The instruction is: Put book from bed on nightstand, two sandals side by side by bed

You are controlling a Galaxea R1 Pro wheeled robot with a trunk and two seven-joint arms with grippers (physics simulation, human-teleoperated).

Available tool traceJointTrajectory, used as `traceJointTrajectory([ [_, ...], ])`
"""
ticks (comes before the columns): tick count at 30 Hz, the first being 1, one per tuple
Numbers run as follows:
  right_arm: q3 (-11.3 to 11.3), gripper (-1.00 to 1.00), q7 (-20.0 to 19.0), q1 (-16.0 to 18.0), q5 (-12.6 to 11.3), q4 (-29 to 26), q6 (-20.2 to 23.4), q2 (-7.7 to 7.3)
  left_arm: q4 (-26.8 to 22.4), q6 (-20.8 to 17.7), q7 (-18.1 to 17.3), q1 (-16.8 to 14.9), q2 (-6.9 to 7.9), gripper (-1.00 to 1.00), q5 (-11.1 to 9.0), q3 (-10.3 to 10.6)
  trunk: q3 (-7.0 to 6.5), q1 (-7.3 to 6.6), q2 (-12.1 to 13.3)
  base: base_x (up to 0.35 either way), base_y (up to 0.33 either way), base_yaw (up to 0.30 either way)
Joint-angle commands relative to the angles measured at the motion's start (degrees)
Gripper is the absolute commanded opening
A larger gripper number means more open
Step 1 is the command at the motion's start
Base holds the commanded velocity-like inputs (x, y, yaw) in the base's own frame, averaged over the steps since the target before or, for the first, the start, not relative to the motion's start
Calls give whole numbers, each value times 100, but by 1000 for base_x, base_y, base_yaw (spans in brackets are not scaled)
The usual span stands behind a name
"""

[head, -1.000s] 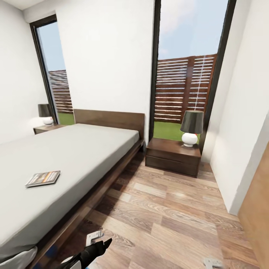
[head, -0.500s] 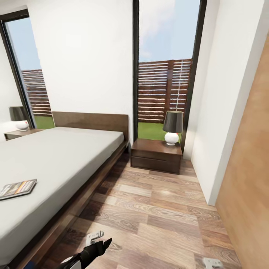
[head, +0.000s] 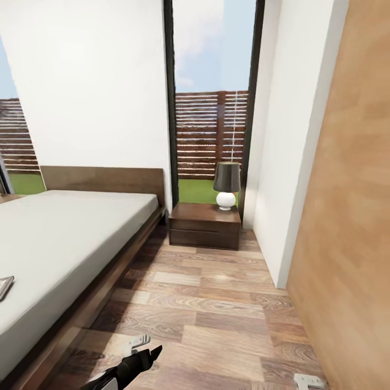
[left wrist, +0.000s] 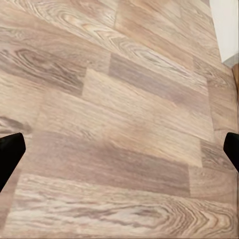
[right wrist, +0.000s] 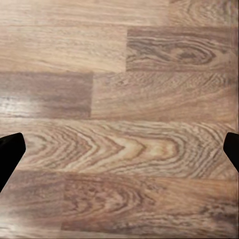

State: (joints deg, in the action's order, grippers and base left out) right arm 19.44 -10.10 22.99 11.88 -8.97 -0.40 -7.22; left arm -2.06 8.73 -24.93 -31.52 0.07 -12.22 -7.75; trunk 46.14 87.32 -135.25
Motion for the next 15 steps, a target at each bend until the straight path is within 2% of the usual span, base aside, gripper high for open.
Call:
traceJointTrajectory([
  [1, 50, 100, -25, 4, 57, 1, -4, 1, 6, 6, -27, -3, 1, 100, 1, -43, 2, -1, -2, 0, 0, -280],
  [10, 49, 100, -27, 4, 55, 1, -4, 1, 5, 6, -26, -3, 2, 100, 1, -43, -36, -1, -2, 0, 0, -278],
  [15, 49, 100, -27, 4, 37, 1, -4, 1, 9, 8, -21, -3, 2, 100, -3, -43, -38, -1, -2, 0, 0, -78],
])
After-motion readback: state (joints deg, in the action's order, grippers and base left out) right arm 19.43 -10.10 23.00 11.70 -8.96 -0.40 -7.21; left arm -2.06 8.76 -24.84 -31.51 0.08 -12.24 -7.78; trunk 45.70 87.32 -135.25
